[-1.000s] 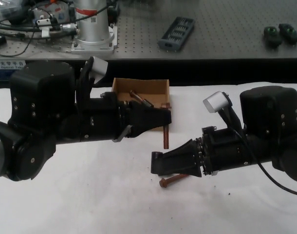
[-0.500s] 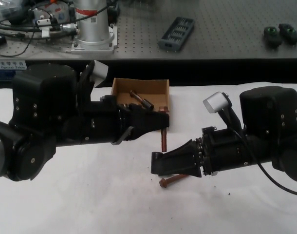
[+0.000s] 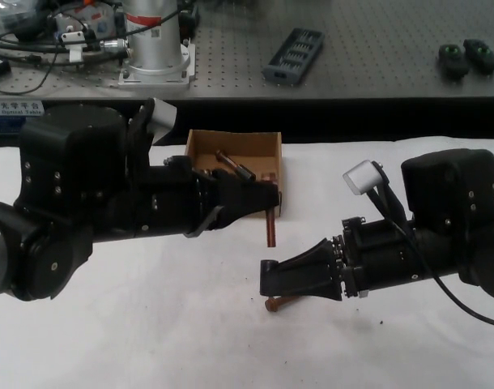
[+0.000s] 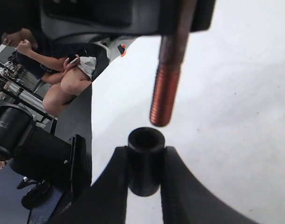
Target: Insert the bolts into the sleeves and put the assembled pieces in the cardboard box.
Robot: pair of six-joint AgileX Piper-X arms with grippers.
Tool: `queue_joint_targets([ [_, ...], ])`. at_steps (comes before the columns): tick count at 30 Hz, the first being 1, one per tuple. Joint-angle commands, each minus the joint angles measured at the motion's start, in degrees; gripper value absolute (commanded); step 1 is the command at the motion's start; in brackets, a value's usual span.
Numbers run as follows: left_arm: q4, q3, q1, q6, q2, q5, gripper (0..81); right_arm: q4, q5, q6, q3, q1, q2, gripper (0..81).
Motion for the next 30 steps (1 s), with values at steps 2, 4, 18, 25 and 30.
queue_joint_targets([
  [2,-1.68,-0.64,0.04,-0.84,-0.25,0.67,0.6,0.23,-0.44,-0.98,-0.53,-0.27,0.12,2.4],
  [4,-1.68,-0.64,0.04,-0.84,-0.25,1.42,0.6,0.22,-0.44,-0.98,-0.53,-0.27,0.12,2.4],
  [18,2.52,-0.64,0.04,1.50,-0.25,2.38,0.6,0.23,-0.44,-0.68,-0.53,-0.42,-0.36,2.4],
  [25,3.04,-0.64,0.04,1.64,-0.25,2.38,0.6,0.23,-0.25,-0.68,-1.47,-0.59,-0.33,2.4],
  [30,3.72,-0.64,0.04,1.53,-0.25,2.00,0.6,0.23,0.06,-0.49,-3.04,-0.59,-0.47,2.4],
])
